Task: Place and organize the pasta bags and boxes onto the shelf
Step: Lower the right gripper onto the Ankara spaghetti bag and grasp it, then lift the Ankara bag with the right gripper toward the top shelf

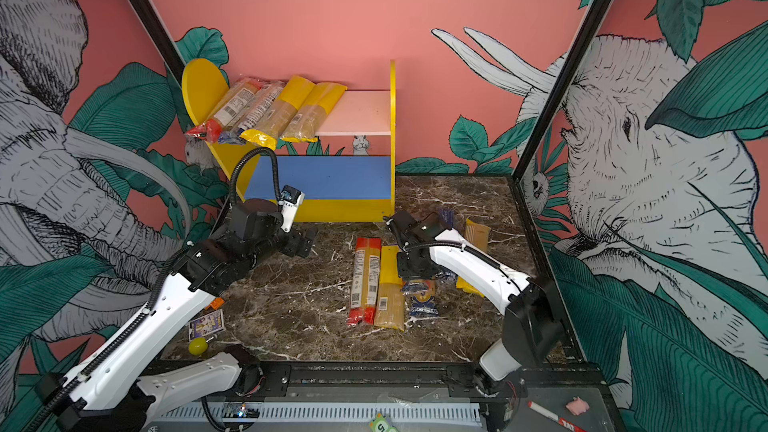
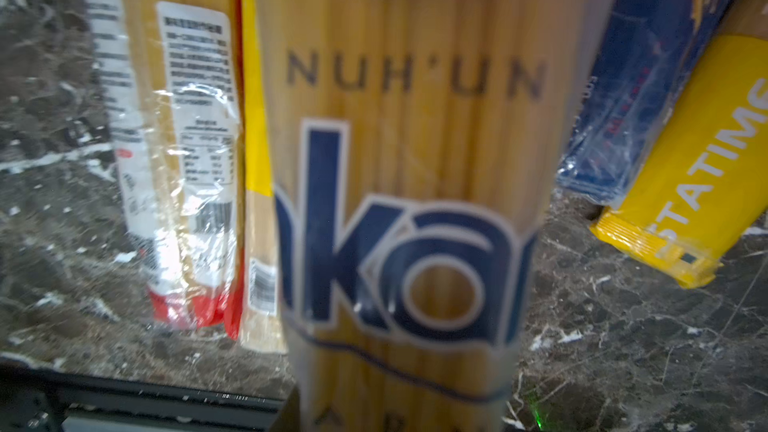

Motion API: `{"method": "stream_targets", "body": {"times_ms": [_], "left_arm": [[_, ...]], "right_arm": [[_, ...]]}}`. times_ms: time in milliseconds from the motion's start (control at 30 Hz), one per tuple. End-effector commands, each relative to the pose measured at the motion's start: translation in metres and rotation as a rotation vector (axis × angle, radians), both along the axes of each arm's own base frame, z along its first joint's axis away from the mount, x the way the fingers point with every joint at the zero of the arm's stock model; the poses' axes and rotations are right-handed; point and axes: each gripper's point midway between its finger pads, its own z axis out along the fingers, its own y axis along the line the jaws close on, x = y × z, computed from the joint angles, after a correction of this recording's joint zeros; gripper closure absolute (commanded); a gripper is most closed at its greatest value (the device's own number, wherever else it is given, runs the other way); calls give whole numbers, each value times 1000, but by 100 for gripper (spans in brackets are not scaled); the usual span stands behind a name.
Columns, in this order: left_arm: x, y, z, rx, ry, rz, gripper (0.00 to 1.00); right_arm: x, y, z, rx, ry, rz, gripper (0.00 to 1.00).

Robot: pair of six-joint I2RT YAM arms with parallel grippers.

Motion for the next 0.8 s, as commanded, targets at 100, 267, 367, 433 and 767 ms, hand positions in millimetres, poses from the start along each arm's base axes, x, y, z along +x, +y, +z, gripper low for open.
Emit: {"method": "stream_targets", "body": {"times_ms": [100,267,367,433,767], "left_arm": [[1,8,-6,-15,11,63,1],[6,6,3,-51,-11,77,1],[11,4,9,-55,-20,86,1],[16,3,12,-53,-25,97,1],[30,-7,22,-65,-48,93,1]], "right_arm": [[-10,-12,64,80,-129,37,100],[-15,-18,114,124,-226,79,100],[-16,-16,140,165,-271,107,100],[-16,-14,155,190,-299,124,100],[-19,2,232,346,-465,241,100]]}}
